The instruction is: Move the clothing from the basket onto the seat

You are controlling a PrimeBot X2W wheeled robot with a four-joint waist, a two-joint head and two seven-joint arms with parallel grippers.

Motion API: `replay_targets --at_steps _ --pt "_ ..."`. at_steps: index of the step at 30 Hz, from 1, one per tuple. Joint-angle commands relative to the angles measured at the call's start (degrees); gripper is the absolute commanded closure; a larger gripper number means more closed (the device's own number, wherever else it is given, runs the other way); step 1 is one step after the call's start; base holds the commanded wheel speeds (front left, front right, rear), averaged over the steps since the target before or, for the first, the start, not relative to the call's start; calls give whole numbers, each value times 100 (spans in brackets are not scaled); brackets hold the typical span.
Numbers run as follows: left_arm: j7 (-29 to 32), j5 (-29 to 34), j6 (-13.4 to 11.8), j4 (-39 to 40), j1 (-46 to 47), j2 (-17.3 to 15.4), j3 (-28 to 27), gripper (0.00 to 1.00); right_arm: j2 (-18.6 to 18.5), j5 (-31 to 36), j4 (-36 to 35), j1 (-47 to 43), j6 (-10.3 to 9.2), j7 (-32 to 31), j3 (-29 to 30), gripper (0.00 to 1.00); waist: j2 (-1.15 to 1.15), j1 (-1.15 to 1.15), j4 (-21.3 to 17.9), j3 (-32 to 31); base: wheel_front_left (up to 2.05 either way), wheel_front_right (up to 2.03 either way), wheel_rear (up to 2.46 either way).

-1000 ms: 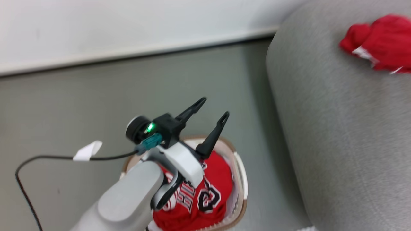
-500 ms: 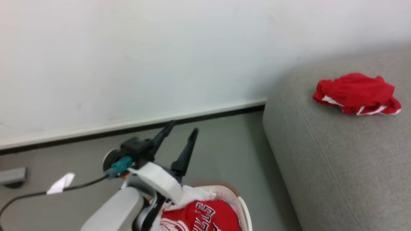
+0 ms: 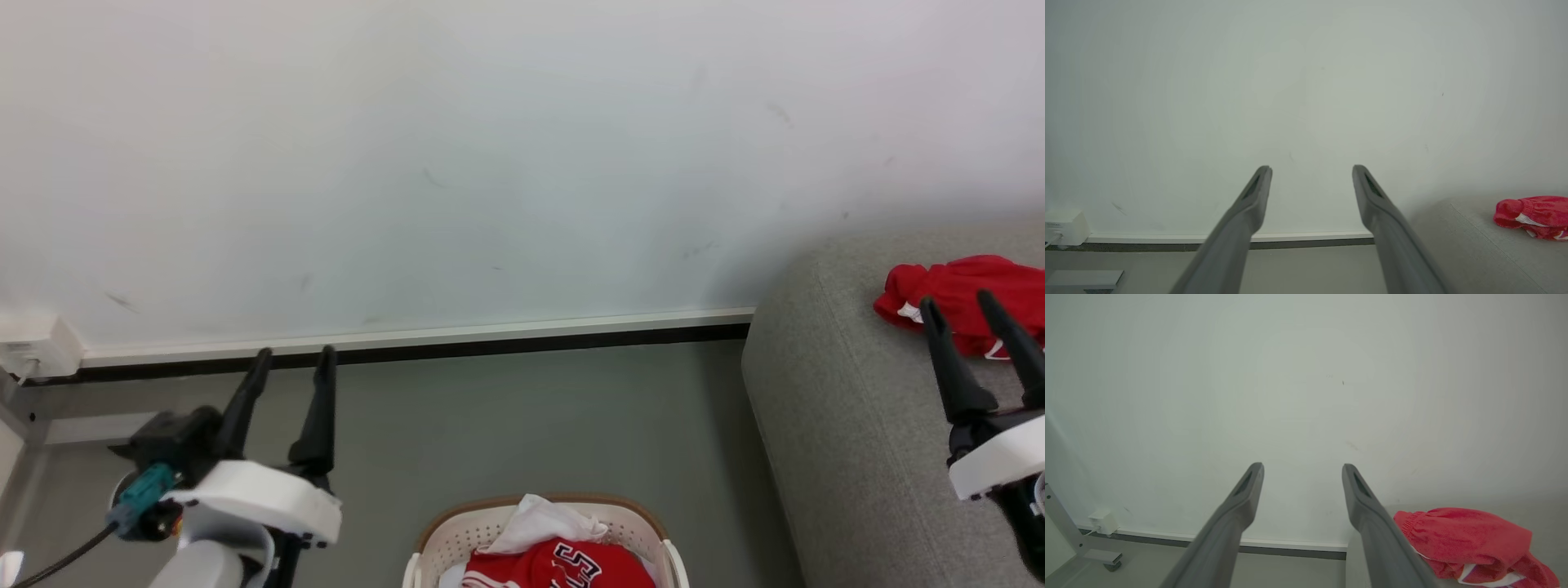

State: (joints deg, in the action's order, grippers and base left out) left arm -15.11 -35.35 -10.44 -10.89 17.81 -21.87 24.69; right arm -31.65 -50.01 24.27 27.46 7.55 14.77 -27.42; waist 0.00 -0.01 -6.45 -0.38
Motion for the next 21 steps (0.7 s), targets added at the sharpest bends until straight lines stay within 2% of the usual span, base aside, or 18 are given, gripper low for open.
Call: replay_targets --at_steps 1,6,9,14,21 --pt "-5 95 -42 47 -209 2 -138 0 75 129 -75 -233 -12 44 145 0 0 1 74 -34 0 0 0" --pt "-4 320 -160 353 -918 246 -867 0 739 886 -682 -1125 -12 41 1079 0 0 1 188 -68 0 0 0" --pt "-4 495 -121 597 -1289 565 -1365 0 1154 1334 -1058 -1560 -12 42 1510 0 0 1 240 -78 0 0 0" --pt "-5 1010 103 732 -1783 1087 -2023 0 1714 1867 -1154 -2095 -12 44 1787 0 0 1 313 -64 0 0 0" --pt "-5 1751 463 584 -2052 1530 -2389 0 2017 2306 -1112 -2281 -12 44 1844 0 0 1 354 -37 0 0 0"
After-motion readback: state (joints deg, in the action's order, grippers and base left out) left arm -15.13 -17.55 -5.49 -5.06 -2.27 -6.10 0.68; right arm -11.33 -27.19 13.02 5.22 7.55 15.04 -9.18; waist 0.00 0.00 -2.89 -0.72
